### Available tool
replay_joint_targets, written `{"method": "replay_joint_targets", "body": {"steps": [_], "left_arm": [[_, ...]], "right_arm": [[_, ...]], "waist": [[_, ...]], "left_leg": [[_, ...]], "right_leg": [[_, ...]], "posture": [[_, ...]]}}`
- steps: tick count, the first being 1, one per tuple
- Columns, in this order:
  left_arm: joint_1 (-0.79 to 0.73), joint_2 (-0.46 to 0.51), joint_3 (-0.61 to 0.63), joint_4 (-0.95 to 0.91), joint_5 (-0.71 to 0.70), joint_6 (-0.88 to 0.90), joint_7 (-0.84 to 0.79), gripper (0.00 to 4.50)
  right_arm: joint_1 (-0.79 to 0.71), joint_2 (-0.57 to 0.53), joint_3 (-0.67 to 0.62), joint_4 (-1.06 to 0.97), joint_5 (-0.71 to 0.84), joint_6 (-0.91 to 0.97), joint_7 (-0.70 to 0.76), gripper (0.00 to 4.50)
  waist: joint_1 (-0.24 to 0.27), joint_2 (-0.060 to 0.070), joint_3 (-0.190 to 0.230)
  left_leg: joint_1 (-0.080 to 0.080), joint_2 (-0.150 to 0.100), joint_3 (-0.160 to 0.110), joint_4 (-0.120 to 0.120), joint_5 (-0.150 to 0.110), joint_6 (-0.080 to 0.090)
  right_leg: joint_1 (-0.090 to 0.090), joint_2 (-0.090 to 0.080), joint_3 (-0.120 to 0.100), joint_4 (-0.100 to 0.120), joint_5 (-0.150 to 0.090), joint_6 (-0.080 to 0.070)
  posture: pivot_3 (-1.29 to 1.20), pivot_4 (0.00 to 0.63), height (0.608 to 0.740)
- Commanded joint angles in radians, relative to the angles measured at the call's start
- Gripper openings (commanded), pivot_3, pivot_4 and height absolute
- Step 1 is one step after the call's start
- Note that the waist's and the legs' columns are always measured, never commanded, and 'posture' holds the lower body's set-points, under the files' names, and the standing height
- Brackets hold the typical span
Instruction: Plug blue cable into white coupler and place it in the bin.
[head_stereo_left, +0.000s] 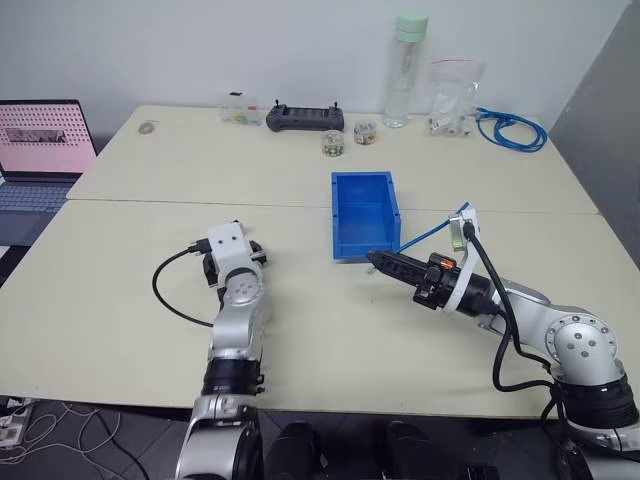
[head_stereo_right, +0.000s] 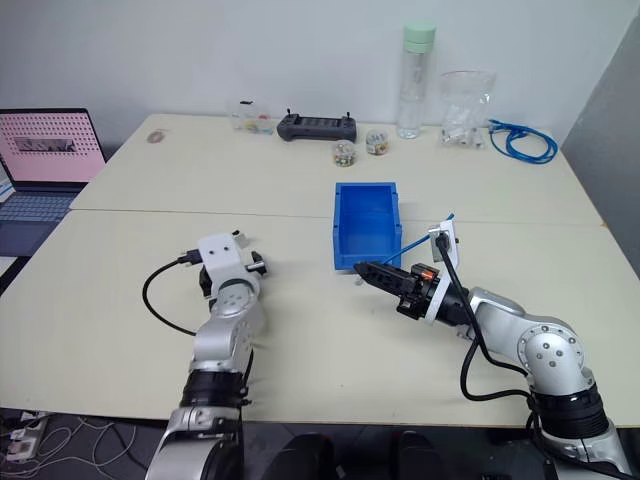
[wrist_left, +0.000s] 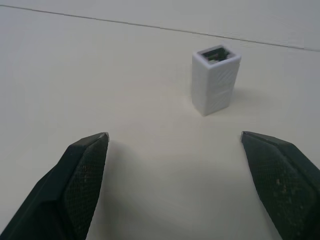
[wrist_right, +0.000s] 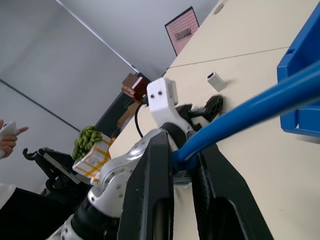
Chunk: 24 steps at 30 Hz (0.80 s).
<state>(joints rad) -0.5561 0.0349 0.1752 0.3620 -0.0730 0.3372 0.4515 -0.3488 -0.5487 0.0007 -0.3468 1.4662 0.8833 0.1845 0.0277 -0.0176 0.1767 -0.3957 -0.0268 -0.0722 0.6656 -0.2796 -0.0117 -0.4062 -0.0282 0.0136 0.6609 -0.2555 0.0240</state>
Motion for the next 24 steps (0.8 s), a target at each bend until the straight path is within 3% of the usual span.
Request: {"method": "replay_joint_targets", "body": {"steps": [1, 7, 15, 17, 18, 20, 24], "left_arm": [[-0.096, -0.023, 0.038, 0.184, -0.006, -0.093, 0.026, 4.44], [-0.246, -0.022, 0.123, 0.429, -0.046, -0.230, 0.047, 4.44], [-0.290, -0.032, 0.170, 0.513, -0.077, -0.294, 0.054, 2.81], [-0.283, -0.031, 0.171, 0.507, -0.073, -0.299, 0.061, 2.53], [-0.279, -0.031, 0.172, 0.503, -0.072, -0.301, 0.067, 2.10], [-0.272, -0.031, 0.171, 0.493, -0.072, -0.300, 0.073, 1.91], [-0.251, -0.024, 0.161, 0.462, -0.058, -0.288, 0.090, 0.91]], "right_arm": [[-0.006, -0.018, -0.056, -0.031, 0.007, 0.012, 0.008, 0.19], [0.017, -0.019, -0.074, -0.064, 0.025, 0.024, -0.016, 0.19], [0.050, -0.012, -0.088, -0.097, 0.036, 0.023, -0.049, 0.19], [0.065, -0.010, -0.090, -0.109, 0.040, 0.019, -0.057, 0.19], [0.071, -0.009, -0.091, -0.114, 0.043, 0.019, -0.061, 0.19], [0.083, -0.006, -0.090, -0.123, 0.044, 0.018, -0.065, 0.19], [0.091, 0.000, -0.085, -0.126, 0.042, 0.014, -0.064, 0.19]], "waist": [[-0.001, 0.000, 0.000], [-0.003, -0.001, 0.000], [-0.003, 0.000, 0.000], [-0.003, 0.000, 0.000], [-0.003, 0.000, 0.000], [-0.003, 0.000, 0.000], [-0.004, 0.000, 0.000]], "left_leg": [[0.000, 0.000, 0.000, 0.000, 0.000, 0.000], [0.000, -0.001, 0.000, 0.000, 0.000, 0.000], [0.001, -0.002, 0.000, 0.000, 0.000, 0.000], [0.001, -0.002, 0.000, 0.000, 0.000, 0.000], [0.001, -0.002, 0.000, 0.000, 0.001, -0.001], [0.001, -0.002, 0.000, 0.000, 0.001, -0.001], [0.001, -0.002, 0.000, 0.000, 0.001, -0.001]], "right_leg": [[0.000, 0.000, 0.000, 0.000, 0.000, 0.000], [0.000, 0.000, 0.000, 0.001, 0.001, 0.002], [0.000, 0.000, -0.001, 0.001, 0.001, 0.002], [0.000, 0.000, 0.000, 0.002, 0.001, 0.002], [0.000, 0.000, 0.000, 0.002, 0.001, 0.002], [0.000, 0.000, 0.000, 0.002, 0.001, 0.002], [0.000, 0.000, 0.000, 0.002, 0.001, 0.002]], "posture": [[0.00, 0.150, 0.740], [0.00, 0.150, 0.740], [0.00, 0.150, 0.740], [0.00, 0.150, 0.740], [0.00, 0.150, 0.740], [0.00, 0.150, 0.740], [0.00, 0.150, 0.740]]}}
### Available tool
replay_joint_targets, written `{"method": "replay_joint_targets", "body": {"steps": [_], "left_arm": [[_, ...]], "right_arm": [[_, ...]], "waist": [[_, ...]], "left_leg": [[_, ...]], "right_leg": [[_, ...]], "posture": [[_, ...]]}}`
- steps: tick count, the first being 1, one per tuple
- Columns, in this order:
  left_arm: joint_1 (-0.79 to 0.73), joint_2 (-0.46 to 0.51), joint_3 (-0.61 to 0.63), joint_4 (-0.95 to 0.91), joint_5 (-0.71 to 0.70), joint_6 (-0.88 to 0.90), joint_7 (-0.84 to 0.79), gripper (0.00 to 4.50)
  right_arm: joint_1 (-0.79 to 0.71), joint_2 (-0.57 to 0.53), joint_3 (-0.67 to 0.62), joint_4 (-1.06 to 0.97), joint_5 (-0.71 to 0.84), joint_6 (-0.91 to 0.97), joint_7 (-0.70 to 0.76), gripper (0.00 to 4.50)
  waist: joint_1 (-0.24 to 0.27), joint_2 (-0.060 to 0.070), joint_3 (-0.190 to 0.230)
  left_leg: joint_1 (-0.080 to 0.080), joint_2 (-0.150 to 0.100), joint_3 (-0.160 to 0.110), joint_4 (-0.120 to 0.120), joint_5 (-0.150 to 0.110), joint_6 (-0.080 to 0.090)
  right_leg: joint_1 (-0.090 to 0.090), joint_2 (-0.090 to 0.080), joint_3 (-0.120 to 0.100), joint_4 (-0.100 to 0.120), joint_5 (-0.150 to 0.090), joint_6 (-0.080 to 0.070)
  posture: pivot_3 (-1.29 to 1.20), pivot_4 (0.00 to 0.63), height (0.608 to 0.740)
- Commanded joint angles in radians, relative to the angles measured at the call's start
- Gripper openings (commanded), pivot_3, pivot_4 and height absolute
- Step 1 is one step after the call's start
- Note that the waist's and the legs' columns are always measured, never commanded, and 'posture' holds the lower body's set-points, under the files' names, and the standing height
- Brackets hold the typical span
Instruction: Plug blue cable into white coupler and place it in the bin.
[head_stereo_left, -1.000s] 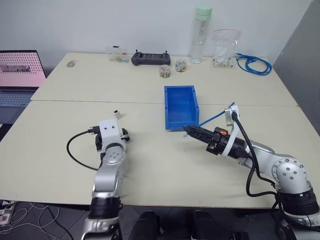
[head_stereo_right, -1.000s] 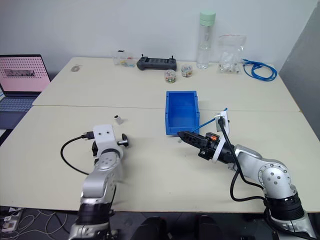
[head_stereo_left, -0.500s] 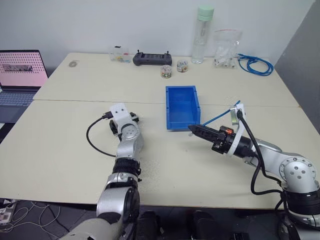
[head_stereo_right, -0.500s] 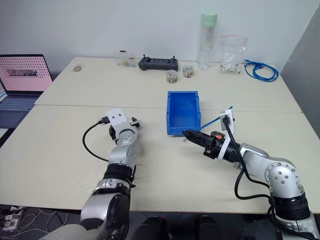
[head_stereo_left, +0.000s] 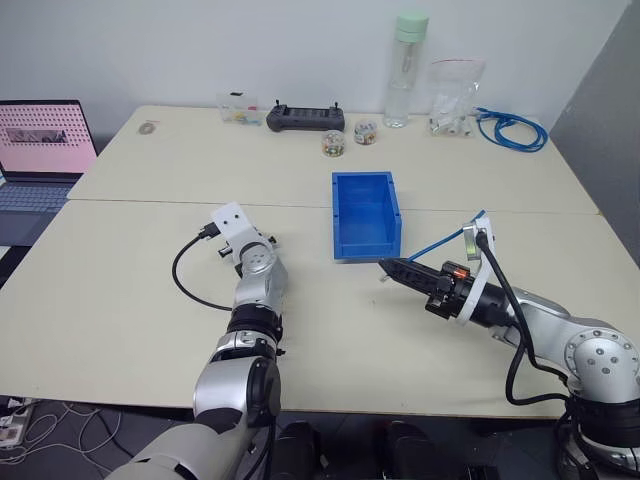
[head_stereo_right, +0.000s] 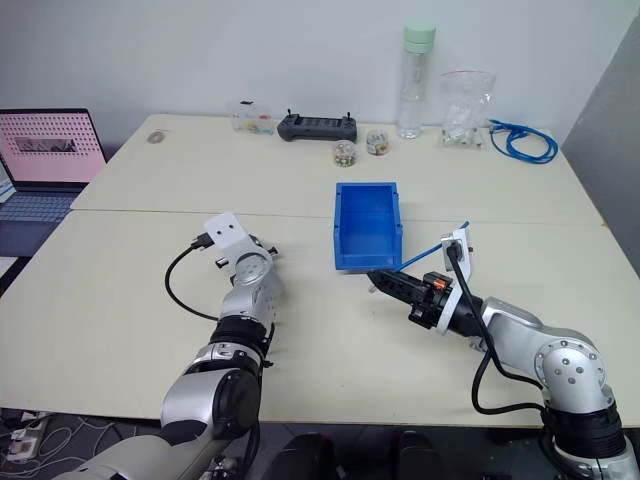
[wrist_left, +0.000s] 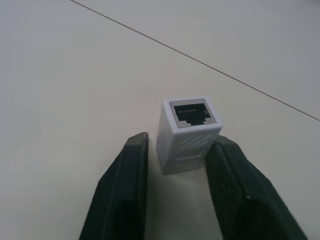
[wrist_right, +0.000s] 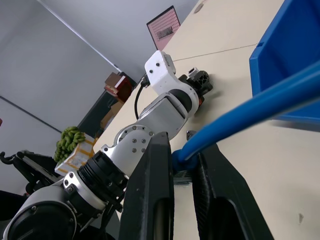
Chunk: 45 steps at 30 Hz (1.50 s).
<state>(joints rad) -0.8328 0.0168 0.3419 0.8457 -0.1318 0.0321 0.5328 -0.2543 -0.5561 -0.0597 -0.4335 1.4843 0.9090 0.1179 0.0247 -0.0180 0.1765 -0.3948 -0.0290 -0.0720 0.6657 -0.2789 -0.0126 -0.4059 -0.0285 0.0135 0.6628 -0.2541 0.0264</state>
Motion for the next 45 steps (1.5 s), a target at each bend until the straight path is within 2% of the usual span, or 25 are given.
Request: {"method": "replay_joint_targets", "body": {"steps": [1, 5, 8, 10, 11, 15, 17, 19, 22, 25, 28, 33, 38, 45], "left_arm": [[0.031, -0.001, -0.005, -0.027, 0.003, 0.022, 0.014, 0.79], [0.061, 0.030, 0.001, -0.072, 0.009, 0.047, 0.028, 0.78], [0.100, 0.062, -0.032, -0.175, 0.010, 0.116, -0.059, 0.78], [0.200, 0.124, -0.133, -0.394, -0.046, 0.207, -0.348, 0.78], [0.240, 0.149, -0.167, -0.473, -0.062, 0.240, -0.440, 0.78], [0.578, 0.483, -0.343, -0.860, -0.187, 0.302, -1.070, 0.78], [0.644, 0.590, -0.409, -0.947, -0.224, 0.293, -1.266, 0.78], [0.648, 0.639, -0.493, -0.951, -0.206, 0.248, -1.419, 0.78], [0.575, 0.583, -0.604, -0.863, -0.172, 0.143, -1.570, 0.78], [0.458, 0.469, -0.690, -0.642, -0.094, -0.053, -1.666, 0.78], [0.369, 0.390, -0.728, -0.446, -0.039, -0.199, -1.724, 0.78], [0.286, 0.331, -0.731, -0.242, 0.007, -0.355, -1.791, 0.78], [0.279, 0.319, -0.714, -0.216, -0.003, -0.384, -1.837, 0.78], [0.320, 0.333, -0.694, -0.269, -0.013, -0.345, -1.865, 0.78]], "right_arm": [[-0.006, 0.011, -0.023, -0.038, 0.023, -0.013, 0.001, 0.19], [-0.010, 0.030, -0.018, -0.021, -0.005, -0.022, 0.012, 0.19], [-0.009, 0.041, -0.014, -0.021, -0.023, -0.025, 0.020, 0.19], [-0.013, 0.039, -0.013, -0.027, -0.034, -0.023, 0.027, 0.19], [-0.013, 0.038, -0.013, -0.030, -0.038, -0.022, 0.031, 0.19], [-0.047, -0.047, 0.041, -0.048, -0.187, -0.001, 0.160, 0.19], [-0.070, -0.077, 0.073, -0.047, -0.252, -0.008, 0.227, 0.19], [-0.106, -0.103, 0.128, -0.049, -0.343, -0.025, 0.305, 0.19], [-0.147, -0.108, 0.211, -0.041, -0.468, -0.061, 0.397, 0.19], [-0.162, -0.105, 0.298, -0.027, -0.602, -0.124, 0.496, 0.19], [-0.159, -0.102, 0.345, -0.008, -0.696, -0.175, 0.565, 0.19], [-0.151, -0.084, 0.398, 0.050, -0.832, -0.250, 0.635, 0.19], [-0.143, -0.073, 0.414, 0.125, -0.938, -0.323, 0.691, 0.19], [-0.150, -0.050, 0.394, 0.188, -0.999, -0.364, 0.731, 0.19]], "waist": [[-0.001, 0.000, 0.000], [-0.003, 0.000, 0.000], [-0.018, 0.000, 0.000], [-0.030, 0.000, 0.000], [-0.035, 0.000, 0.000], [-0.058, 0.000, 0.000], [-0.057, 0.002, 0.001], [-0.044, 0.003, 0.002], [-0.025, 0.005, 0.002], [-0.017, 0.004, 0.003], [-0.027, 0.003, 0.003], [-0.028, 0.004, 0.002], [-0.029, 0.003, 0.002], [-0.032, 0.004, 0.002]], "left_leg": [[0.000, 0.000, 0.000, 0.000, 0.000, 0.000], [0.001, 0.000, 0.000, 0.000, 0.000, 0.000], [0.002, 0.001, 0.002, 0.000, 0.000, 0.000], [0.002, 0.001, 0.002, -0.001, 0.000, -0.001], [0.003, 0.002, 0.002, -0.001, 0.001, -0.002], [0.002, 0.005, 0.002, -0.003, 0.005, -0.009], [0.004, 0.007, 0.003, -0.005, 0.004, -0.008], [0.003, 0.007, 0.001, -0.004, 0.003, -0.006], [0.003, 0.007, -0.003, -0.004, 0.004, -0.005], [0.003, 0.005, -0.002, -0.003, 0.005, -0.004], [0.001, 0.005, -0.001, -0.002, 0.005, -0.004], [0.002, 0.005, -0.001, -0.003, 0.005, -0.004], [0.003, 0.005, -0.001, -0.002, 0.005, -0.003], [0.004, 0.005, -0.001, -0.002, 0.005, -0.003]], "right_leg": [[0.000, 0.000, 0.000, 0.000, 0.000, 0.000], [0.000, 0.000, 0.000, 0.000, 0.000, 0.000], [0.000, 0.000, 0.000, 0.001, 0.000, 0.000], [0.000, 0.000, 0.001, 0.001, 0.000, 0.000], [0.000, 0.001, 0.001, 0.001, 0.000, 0.000], [-0.002, 0.004, 0.003, 0.001, 0.001, -0.003], [-0.003, 0.005, 0.004, 0.002, 0.000, -0.008], [-0.002, 0.005, 0.003, 0.001, -0.001, -0.009], [0.000, 0.006, -0.001, 0.000, -0.002, -0.006], [0.001, 0.007, -0.002, -0.001, -0.002, -0.005], [-0.001, 0.008, -0.001, -0.002, 0.001, -0.008], [-0.001, 0.006, -0.001, 0.000, 0.001, -0.008], [0.001, 0.007, -0.002, 0.000, 0.000, -0.005], [0.001, 0.007, -0.001, 0.001, 0.001, -0.008]], "posture": [[0.00, 0.150, 0.740], [0.00, 0.150, 0.740], [0.00, 0.150, 0.740], [0.00, 0.150, 0.740], [0.00, 0.150, 0.740], [0.00, 0.150, 0.740], [0.00, 0.150, 0.740], [0.00, 0.150, 0.740], [0.00, 0.150, 0.740], [0.00, 0.150, 0.740], [0.00, 0.150, 0.740], [0.00, 0.150, 0.740], [0.00, 0.150, 0.740], [0.00, 0.150, 0.740]]}}
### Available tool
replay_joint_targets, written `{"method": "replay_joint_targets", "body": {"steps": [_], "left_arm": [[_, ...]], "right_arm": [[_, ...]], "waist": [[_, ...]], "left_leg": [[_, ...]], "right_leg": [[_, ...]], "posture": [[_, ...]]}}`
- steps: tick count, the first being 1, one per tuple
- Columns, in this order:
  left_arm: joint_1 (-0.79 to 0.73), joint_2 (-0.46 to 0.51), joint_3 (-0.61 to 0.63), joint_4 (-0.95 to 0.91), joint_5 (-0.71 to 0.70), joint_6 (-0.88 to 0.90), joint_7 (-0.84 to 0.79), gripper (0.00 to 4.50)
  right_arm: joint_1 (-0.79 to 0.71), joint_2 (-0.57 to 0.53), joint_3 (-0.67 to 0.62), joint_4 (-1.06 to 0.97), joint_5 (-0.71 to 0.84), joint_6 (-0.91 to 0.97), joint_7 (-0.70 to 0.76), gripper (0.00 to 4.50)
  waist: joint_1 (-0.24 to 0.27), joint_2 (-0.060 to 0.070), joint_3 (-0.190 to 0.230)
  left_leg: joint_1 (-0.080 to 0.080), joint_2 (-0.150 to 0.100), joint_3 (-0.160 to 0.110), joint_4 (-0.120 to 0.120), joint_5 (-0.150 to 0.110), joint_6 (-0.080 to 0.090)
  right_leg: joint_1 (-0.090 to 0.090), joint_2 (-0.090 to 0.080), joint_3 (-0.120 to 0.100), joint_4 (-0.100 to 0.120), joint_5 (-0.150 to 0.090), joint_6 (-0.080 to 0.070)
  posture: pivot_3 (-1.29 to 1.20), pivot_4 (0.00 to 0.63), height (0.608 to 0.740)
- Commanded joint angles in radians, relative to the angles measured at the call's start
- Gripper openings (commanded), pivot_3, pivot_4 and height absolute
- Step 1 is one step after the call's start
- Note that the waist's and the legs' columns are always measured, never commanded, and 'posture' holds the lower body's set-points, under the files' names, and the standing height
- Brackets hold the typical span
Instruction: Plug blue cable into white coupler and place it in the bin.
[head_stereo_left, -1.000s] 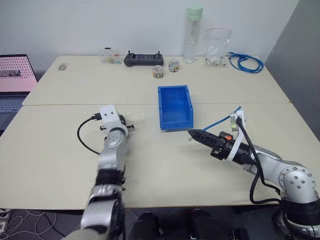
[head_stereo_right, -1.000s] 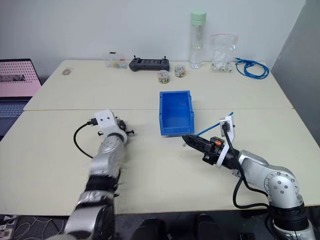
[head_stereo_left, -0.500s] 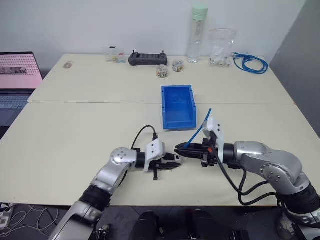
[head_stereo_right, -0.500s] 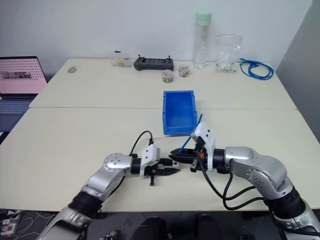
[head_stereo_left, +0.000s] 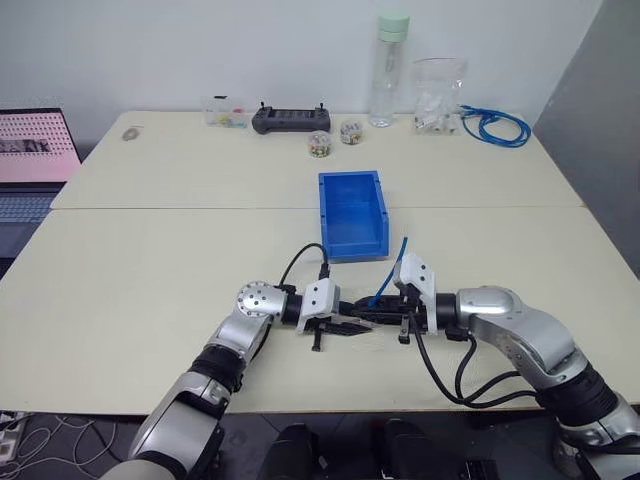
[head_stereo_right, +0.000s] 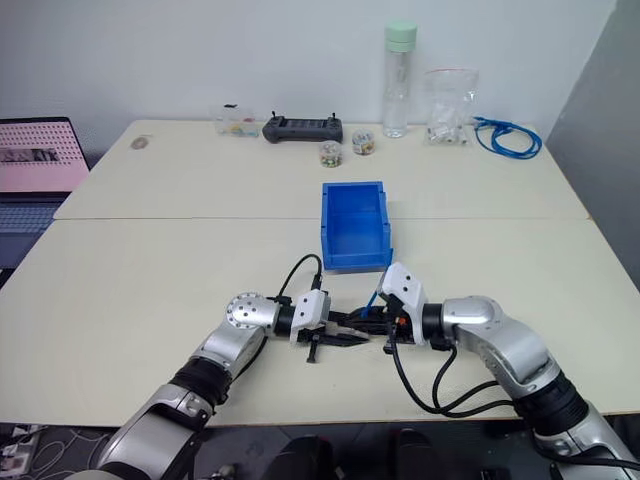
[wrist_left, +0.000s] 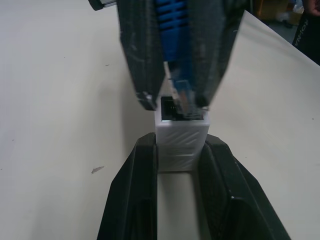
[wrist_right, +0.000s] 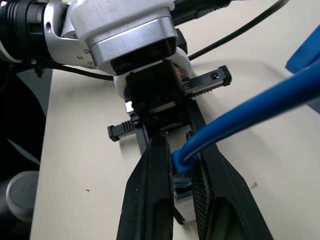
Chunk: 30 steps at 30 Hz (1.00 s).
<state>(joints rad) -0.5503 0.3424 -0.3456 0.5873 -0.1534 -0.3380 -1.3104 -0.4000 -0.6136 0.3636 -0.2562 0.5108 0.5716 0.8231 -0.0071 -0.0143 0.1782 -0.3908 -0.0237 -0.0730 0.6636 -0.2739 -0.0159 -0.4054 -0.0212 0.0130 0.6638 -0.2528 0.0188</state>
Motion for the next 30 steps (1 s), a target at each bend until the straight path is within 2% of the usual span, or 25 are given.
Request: {"method": "replay_joint_targets", "body": {"steps": [1, 12, 19, 24, 30], "left_arm": [[0.042, 0.009, -0.006, -0.019, 0.009, 0.030, -0.023, 0.78], [0.041, 0.013, 0.017, -0.040, 0.016, 0.060, -0.016, 0.78], [0.048, 0.013, 0.023, -0.061, 0.019, 0.074, -0.017, 0.78], [0.048, 0.012, 0.027, -0.067, 0.020, 0.082, -0.014, 0.78], [0.046, 0.004, 0.037, -0.080, 0.015, 0.103, 0.005, 0.78]], "right_arm": [[-0.005, 0.010, -0.034, 0.021, -0.031, -0.030, 0.029, 0.19], [0.007, 0.033, 0.032, 0.067, -0.149, -0.079, 0.074, 0.19], [-0.016, 0.001, 0.085, 0.126, -0.267, -0.169, 0.151, 0.19], [-0.028, 0.004, 0.101, 0.118, -0.272, -0.146, 0.199, 0.19], [-0.017, 0.050, 0.094, 0.129, -0.261, -0.102, 0.182, 0.19]], "waist": [[-0.001, 0.000, 0.000], [-0.007, 0.001, -0.001], [-0.019, 0.005, -0.005], [-0.019, 0.005, -0.005], [-0.019, 0.005, -0.005]], "left_leg": [[0.000, 0.000, 0.000, 0.000, 0.000, 0.000], [0.002, 0.001, 0.001, 0.000, 0.000, 0.000], [0.007, 0.001, 0.002, -0.001, 0.000, 0.000], [0.007, 0.000, 0.002, -0.001, 0.000, 0.000], [0.007, 0.000, 0.002, -0.001, 0.000, 0.000]], "right_leg": [[0.000, 0.000, 0.000, 0.000, 0.000, 0.000], [0.000, 0.000, 0.000, 0.001, 0.000, 0.000], [0.003, 0.001, 0.000, 0.001, -0.002, 0.003], [0.003, 0.001, 0.001, 0.001, -0.001, 0.002], [0.003, 0.001, 0.001, 0.001, 0.000, 0.000]], "posture": [[0.00, 0.150, 0.740], [0.00, 0.150, 0.740], [0.00, 0.150, 0.740], [0.00, 0.150, 0.740], [0.00, 0.150, 0.740]]}}
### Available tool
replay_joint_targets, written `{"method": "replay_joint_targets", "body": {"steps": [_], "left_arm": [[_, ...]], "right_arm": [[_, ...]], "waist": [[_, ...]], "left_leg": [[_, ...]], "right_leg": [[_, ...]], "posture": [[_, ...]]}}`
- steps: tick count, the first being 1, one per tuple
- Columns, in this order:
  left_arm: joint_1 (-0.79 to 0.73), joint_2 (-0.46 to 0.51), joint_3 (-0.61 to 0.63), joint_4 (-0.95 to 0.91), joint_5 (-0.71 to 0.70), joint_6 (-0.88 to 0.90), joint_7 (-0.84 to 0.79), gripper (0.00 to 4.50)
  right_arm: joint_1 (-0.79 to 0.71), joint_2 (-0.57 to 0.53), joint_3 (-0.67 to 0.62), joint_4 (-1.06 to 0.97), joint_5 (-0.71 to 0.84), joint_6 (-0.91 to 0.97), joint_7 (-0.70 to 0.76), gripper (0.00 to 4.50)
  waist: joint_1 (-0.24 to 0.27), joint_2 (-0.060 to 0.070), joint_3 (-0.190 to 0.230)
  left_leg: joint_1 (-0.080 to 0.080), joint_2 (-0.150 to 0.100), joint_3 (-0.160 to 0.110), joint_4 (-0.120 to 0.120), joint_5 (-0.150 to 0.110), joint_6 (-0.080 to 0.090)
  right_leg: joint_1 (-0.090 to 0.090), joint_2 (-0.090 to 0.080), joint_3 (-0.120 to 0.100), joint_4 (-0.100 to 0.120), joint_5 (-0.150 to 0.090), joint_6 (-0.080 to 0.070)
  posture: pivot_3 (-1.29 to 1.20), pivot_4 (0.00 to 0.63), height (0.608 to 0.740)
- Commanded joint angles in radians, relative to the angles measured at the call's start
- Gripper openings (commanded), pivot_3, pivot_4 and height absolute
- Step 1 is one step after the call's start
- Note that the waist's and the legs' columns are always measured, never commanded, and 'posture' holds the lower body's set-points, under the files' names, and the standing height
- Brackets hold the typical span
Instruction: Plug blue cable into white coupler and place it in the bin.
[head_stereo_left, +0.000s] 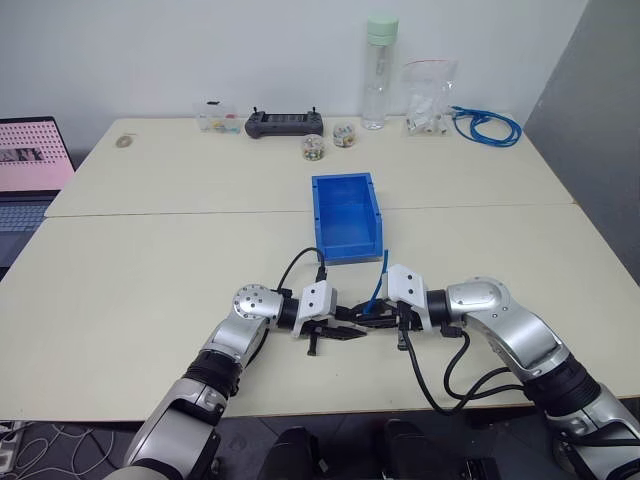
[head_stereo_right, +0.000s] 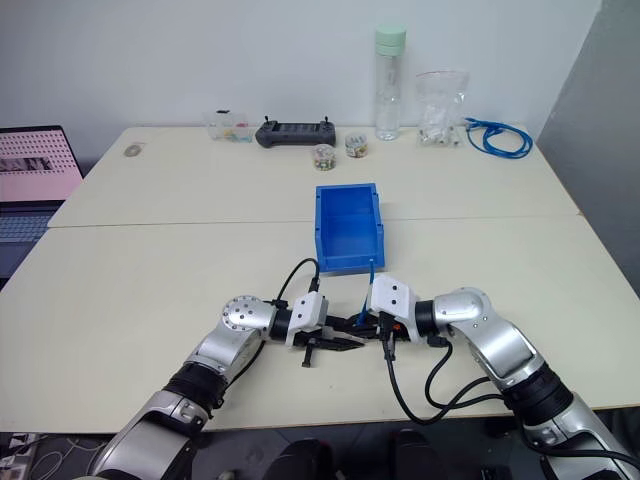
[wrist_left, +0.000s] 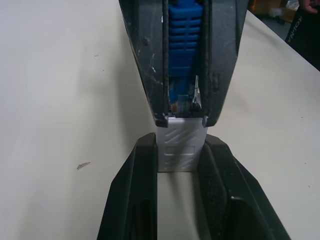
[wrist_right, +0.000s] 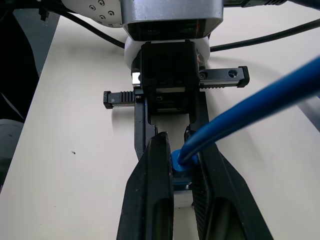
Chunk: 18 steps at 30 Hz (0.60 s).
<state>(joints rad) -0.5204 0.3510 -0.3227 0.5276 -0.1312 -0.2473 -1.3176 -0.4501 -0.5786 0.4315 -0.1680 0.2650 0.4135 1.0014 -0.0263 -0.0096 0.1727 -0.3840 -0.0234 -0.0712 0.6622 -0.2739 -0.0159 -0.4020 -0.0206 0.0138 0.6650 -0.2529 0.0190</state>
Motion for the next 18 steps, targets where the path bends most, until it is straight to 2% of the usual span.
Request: {"method": "replay_joint_targets", "body": {"steps": [1, 8, 13, 18], "left_arm": [[0.021, -0.005, 0.014, -0.032, -0.009, 0.020, 0.015, 0.78], [0.040, -0.006, 0.020, -0.079, -0.012, 0.044, 0.030, 0.78], [0.051, 0.001, 0.023, -0.102, -0.012, 0.055, 0.030, 0.78], [0.054, 0.002, 0.032, -0.119, -0.011, 0.051, 0.046, 0.78]], "right_arm": [[0.040, 0.029, 0.030, 0.066, -0.023, 0.044, 0.001, 0.19], [0.101, 0.046, 0.061, 0.197, -0.119, -0.085, -0.001, 0.19], [0.114, 0.041, 0.110, 0.269, -0.195, -0.173, 0.018, 0.19], [0.091, 0.071, 0.089, 0.307, -0.179, -0.170, 0.022, 0.19]], "waist": [[0.000, 0.000, 0.000], [-0.004, 0.000, -0.009], [-0.004, -0.001, -0.012], [-0.006, -0.004, -0.017]], "left_leg": [[0.000, 0.000, 0.000, 0.000, 0.000, 0.000], [0.005, 0.001, -0.001, -0.001, 0.000, 0.000], [0.020, 0.001, -0.001, -0.003, -0.003, 0.002], [0.021, 0.001, -0.001, -0.004, -0.003, 0.002]], "right_leg": [[0.000, 0.000, 0.000, 0.000, 0.000, 0.000], [0.004, 0.000, 0.000, 0.000, -0.001, 0.002], [0.019, 0.000, 0.000, -0.003, -0.006, 0.005], [0.019, 0.000, 0.001, -0.003, -0.006, 0.005]], "posture": [[0.00, 0.150, 0.740], [0.00, 0.150, 0.740], [0.00, 0.150, 0.740], [0.00, 0.150, 0.740]]}}
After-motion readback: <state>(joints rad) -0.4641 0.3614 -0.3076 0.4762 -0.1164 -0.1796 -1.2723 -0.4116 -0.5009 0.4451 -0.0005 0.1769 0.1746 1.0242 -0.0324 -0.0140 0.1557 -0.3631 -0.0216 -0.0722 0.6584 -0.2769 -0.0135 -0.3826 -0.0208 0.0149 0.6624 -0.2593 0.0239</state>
